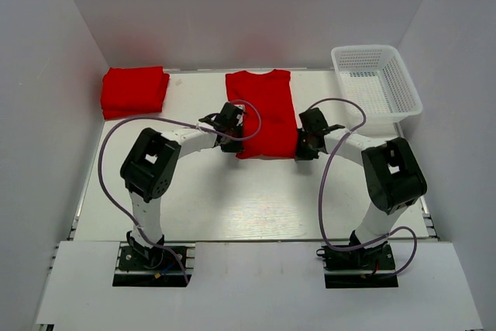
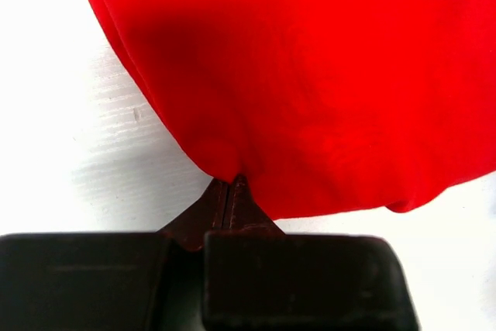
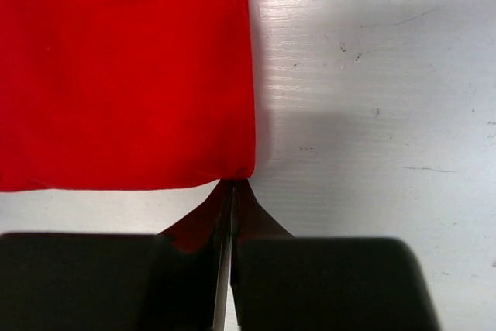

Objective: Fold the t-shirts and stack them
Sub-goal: Grab one side of the 2/3 rectangular tshirt with both arms

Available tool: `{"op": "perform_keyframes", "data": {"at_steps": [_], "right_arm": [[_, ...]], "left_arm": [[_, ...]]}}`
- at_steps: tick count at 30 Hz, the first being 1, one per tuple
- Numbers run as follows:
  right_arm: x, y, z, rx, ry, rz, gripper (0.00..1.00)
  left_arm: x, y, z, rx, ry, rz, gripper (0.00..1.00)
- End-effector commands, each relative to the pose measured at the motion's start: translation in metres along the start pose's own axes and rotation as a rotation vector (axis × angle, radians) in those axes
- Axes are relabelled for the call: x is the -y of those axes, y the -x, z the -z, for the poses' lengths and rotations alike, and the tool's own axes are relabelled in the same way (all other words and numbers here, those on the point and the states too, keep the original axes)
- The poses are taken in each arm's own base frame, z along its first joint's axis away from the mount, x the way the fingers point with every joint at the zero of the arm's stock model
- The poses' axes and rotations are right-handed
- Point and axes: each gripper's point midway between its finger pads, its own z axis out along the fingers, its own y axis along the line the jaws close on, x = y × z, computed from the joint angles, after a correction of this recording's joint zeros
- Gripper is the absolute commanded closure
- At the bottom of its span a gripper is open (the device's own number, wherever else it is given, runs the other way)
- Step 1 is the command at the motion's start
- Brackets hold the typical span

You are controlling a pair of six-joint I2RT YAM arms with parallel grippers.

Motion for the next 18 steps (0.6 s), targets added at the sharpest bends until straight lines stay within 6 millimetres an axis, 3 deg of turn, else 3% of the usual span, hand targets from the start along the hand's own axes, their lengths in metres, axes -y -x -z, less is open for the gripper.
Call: {"op": "perform_keyframes", "data": {"at_steps": [1, 6, 10, 18], "right_arm": [[0.007, -0.015, -0.007, -0.033, -0.010, -0.021, 1.00], [0.011, -0.018, -0.001, -0.015, -0.008, 0.004, 1.00], [0.026, -0.038, 0.011, -0.047, -0.040, 0.059, 1.00], [0.033, -0.063, 0.061, -0.034, 0.000, 0.110, 1.00]], "left_arm": [[-0.021, -0.060, 0.001, -0.177, 0.077, -0.004, 1.00], [-0.025, -0.069, 0.008, -0.187, 0.082, -0.004, 1.00], [-0.027, -0.073, 0.021, -0.174, 0.076, -0.004, 1.00], [-0.030, -0.086, 0.062, -0.172, 0.070, -0.012, 1.00]]}}
